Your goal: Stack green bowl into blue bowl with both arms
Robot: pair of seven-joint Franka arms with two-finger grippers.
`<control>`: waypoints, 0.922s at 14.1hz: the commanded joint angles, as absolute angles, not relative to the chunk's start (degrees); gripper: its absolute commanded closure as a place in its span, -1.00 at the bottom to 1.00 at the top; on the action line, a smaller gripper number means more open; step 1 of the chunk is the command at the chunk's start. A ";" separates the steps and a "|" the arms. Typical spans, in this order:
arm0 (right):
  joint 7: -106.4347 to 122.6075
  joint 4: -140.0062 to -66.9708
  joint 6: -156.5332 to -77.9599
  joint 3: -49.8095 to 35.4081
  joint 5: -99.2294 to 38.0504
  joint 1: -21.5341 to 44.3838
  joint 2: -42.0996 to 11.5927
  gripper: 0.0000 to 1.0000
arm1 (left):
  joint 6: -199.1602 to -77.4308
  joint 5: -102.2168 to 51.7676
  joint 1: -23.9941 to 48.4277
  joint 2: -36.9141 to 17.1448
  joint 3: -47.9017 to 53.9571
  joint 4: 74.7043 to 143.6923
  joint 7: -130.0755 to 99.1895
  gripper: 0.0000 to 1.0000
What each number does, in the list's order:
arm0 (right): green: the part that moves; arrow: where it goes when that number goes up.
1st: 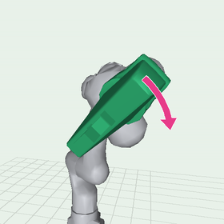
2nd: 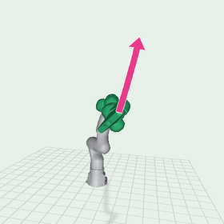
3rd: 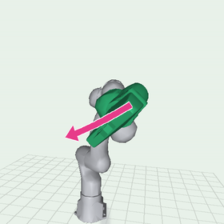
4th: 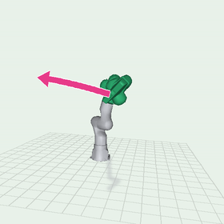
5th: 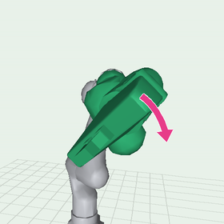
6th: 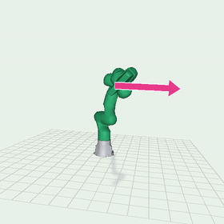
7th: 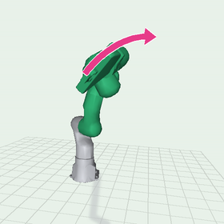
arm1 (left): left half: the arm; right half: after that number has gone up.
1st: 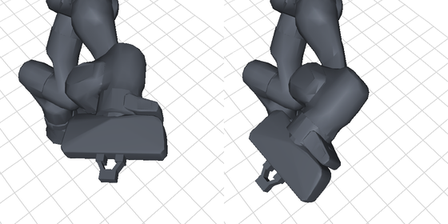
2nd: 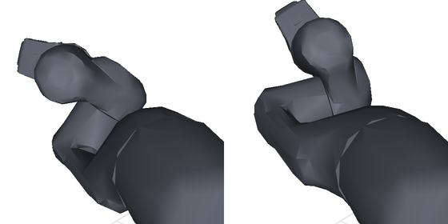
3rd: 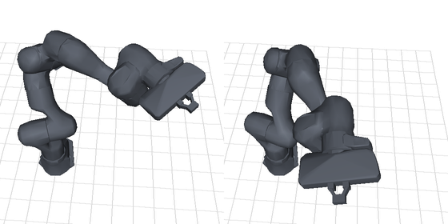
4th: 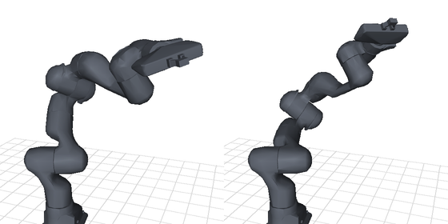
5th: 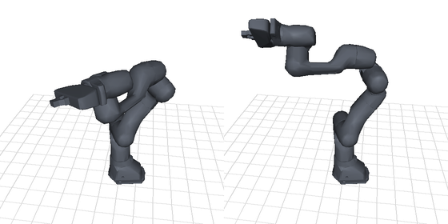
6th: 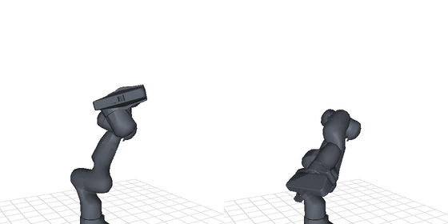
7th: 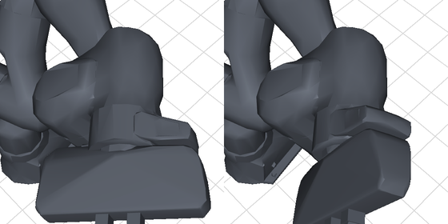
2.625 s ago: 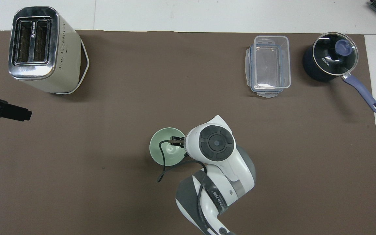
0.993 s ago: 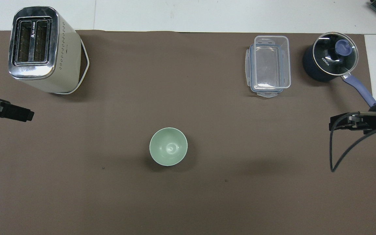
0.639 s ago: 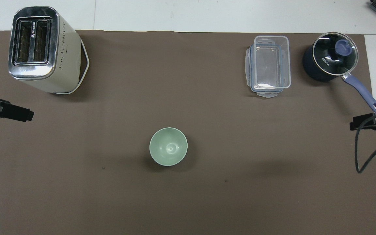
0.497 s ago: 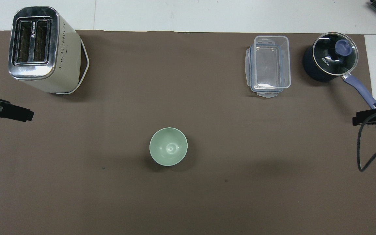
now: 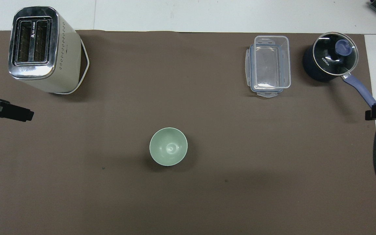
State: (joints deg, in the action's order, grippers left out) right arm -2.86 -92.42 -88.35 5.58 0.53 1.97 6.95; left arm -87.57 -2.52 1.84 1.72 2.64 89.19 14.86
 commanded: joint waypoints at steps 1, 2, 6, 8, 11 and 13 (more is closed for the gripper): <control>-1.76 -94.04 -87.63 5.45 0.44 2.11 7.91 -1.00 | -86.92 -1.93 1.58 1.93 2.72 88.59 14.94 -1.00; -1.76 -94.04 -87.71 5.45 0.44 2.11 7.91 -1.00 | -86.66 -1.93 1.58 1.85 2.72 88.59 14.94 -1.00; -0.63 -94.39 -87.80 5.27 0.53 2.20 8.00 -1.00 | -85.69 -1.93 1.76 1.93 2.72 88.59 14.94 -1.00; 1.05 -94.48 -87.89 5.27 1.14 2.20 8.17 -1.00 | -85.52 -1.93 1.67 2.02 2.72 88.59 14.85 -1.00; 0.70 -94.39 -87.89 5.27 1.14 2.20 8.09 -1.00 | -85.52 -1.93 1.67 2.02 2.72 88.59 13.54 -1.00; 0.70 -94.31 -87.80 5.27 1.14 2.20 8.09 -1.00 | -85.52 -1.93 1.67 2.02 2.72 88.59 12.66 -1.00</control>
